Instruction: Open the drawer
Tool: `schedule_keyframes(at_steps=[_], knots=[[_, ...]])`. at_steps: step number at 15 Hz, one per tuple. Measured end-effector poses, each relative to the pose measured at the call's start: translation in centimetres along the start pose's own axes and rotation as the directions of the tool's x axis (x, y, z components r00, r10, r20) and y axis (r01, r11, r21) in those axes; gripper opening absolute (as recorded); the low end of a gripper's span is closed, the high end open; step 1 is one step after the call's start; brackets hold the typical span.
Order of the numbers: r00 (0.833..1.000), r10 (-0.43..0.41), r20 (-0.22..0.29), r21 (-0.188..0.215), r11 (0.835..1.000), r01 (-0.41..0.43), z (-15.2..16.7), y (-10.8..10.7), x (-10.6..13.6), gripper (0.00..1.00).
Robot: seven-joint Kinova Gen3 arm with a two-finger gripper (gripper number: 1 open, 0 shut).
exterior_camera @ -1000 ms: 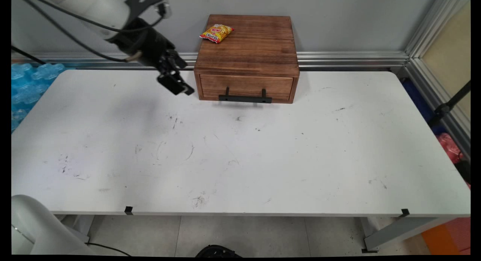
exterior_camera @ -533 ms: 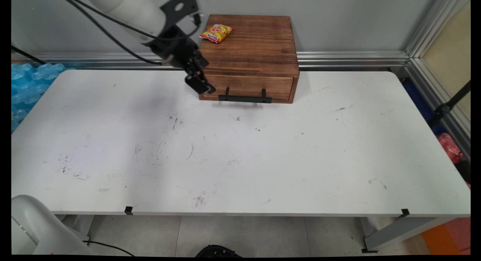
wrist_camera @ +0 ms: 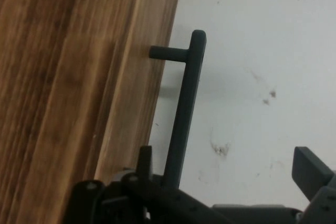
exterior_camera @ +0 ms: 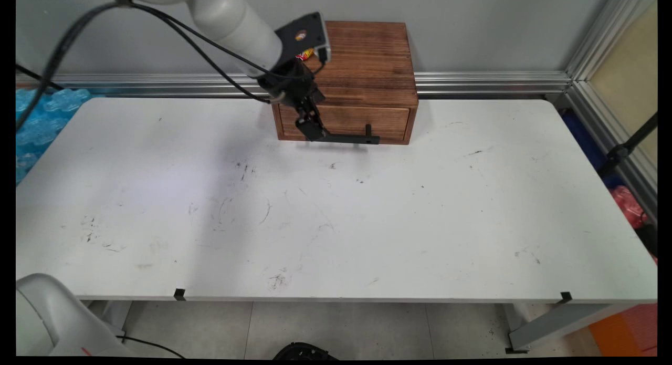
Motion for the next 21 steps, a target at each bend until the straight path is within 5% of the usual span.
schedule_keyframes(at_steps=[11,21], knots=[[0.996,0.080,0.029,-0.012,0.997,-0.080,7.3,-0.2,0.2,1.00],[0.994,0.105,0.036,-0.026,0.994,-0.104,10.8,0.1,0.5,1.00]])
